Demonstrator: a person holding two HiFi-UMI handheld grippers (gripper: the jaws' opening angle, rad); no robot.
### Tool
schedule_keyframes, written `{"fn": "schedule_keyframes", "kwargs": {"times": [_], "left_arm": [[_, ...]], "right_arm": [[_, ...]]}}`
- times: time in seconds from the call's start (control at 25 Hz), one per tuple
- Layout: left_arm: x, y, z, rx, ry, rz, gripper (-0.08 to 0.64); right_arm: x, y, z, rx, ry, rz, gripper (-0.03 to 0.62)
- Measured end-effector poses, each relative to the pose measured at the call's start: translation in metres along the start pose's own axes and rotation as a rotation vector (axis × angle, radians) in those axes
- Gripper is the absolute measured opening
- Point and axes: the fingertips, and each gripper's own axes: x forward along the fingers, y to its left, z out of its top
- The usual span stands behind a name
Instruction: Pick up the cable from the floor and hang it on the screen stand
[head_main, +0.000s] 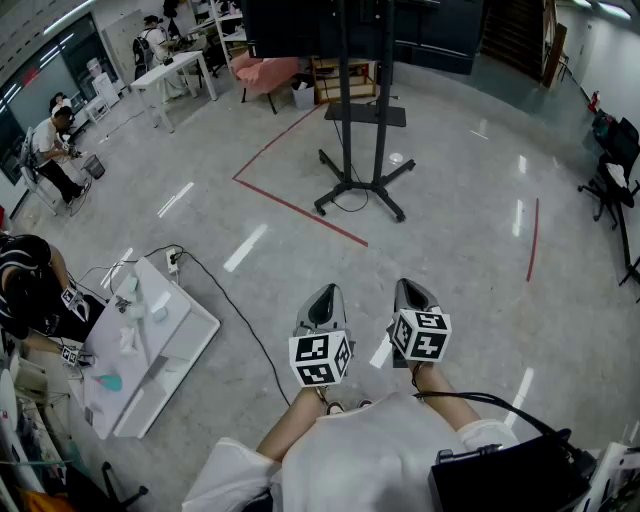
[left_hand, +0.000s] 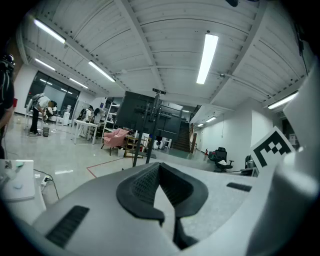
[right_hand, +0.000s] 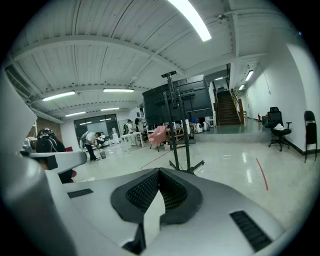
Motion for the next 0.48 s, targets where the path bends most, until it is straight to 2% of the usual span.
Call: {"fn": "schedule_keyframes", "kwargs": {"times": [0.48], "left_arm": [[0.009,0.010,0.017,-0.004,-0.017,-0.019,0.002]], "right_arm": [[0.006,0.004,0.016,0.015,-0.029,-0.027,0.018]]}}
